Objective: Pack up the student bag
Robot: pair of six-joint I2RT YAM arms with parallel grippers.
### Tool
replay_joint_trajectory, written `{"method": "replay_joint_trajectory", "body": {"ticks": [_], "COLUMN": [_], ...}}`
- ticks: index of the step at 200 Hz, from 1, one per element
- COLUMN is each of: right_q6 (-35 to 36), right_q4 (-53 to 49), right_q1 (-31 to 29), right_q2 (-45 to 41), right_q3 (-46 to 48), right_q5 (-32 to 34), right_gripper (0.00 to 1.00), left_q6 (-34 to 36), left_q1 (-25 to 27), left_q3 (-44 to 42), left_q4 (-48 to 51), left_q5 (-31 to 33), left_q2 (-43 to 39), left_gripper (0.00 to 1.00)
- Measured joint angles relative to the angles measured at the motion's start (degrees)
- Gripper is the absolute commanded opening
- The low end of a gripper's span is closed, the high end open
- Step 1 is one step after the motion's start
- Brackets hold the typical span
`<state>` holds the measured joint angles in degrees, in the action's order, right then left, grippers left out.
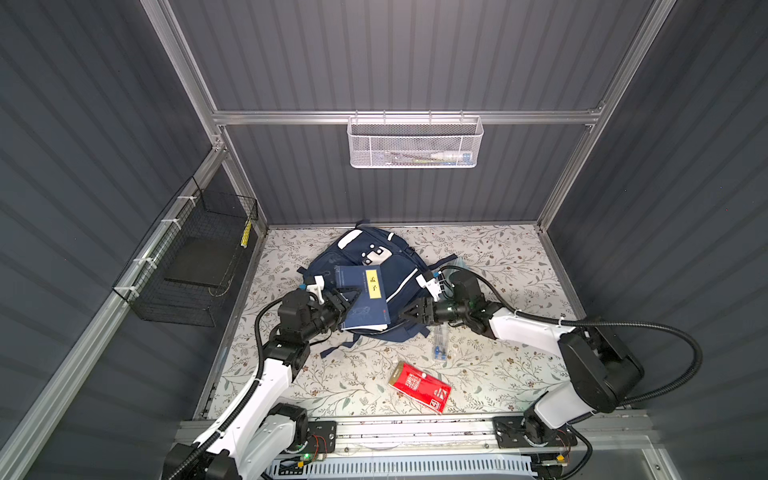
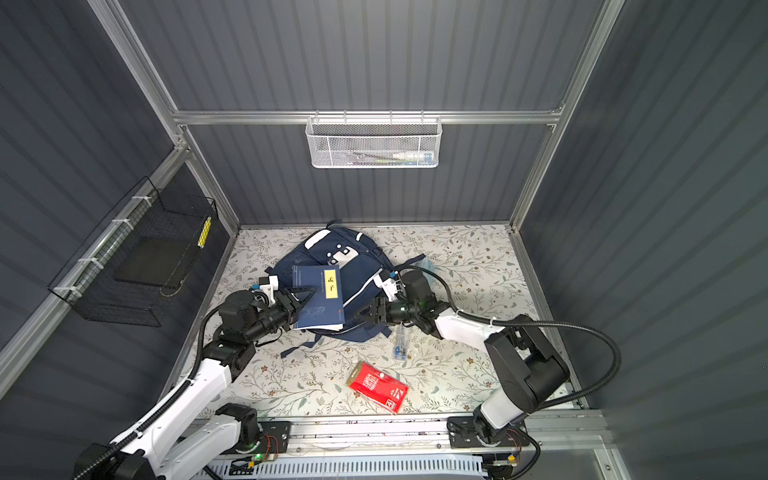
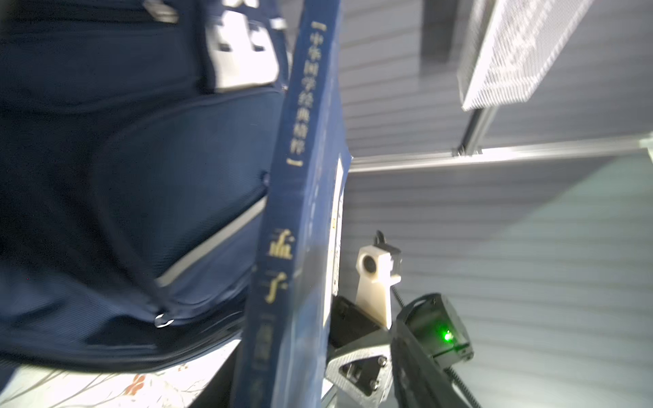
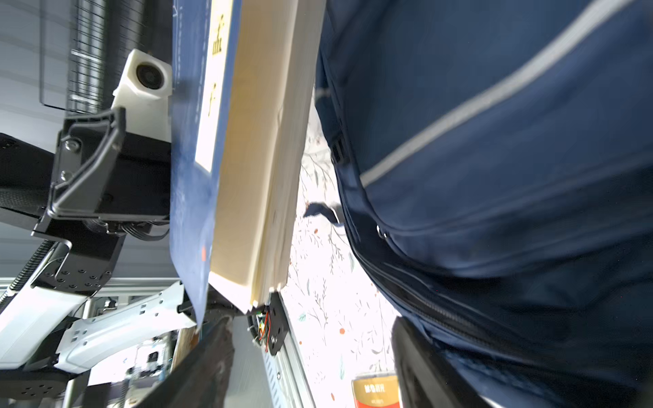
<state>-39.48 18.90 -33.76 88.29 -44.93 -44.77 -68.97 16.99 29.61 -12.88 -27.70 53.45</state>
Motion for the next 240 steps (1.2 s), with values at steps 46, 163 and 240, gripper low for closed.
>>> {"method": "replay_joint_trajectory", "body": {"ticks": [46,163,240], "right_q6": [-4.83,-19.37,-26.56], "right_q4": [10.01,36.20,48.04], "right_q1": [0.92,-1.25,-0.79], "right_q2": [2.69,20.48,20.31], "right_q3": [-3.34,-8.98,-4.00], "right_q5": [-4.15,-11.19,-13.97], "right_gripper": [0.85,0.63,0.00], "left_q6": [2.91,-1.14,1.68], "left_q1": [4.17,6.36,7.56], "left_q3": [1.86,-1.51,-1.64], "left_q4": [0.00,-13.38,-8.02], "left_q5": [0.04,0.48,2.03], "left_q2": [3.65,7.15,5.62], "left_gripper": [0.00,0.00,0.74]}}
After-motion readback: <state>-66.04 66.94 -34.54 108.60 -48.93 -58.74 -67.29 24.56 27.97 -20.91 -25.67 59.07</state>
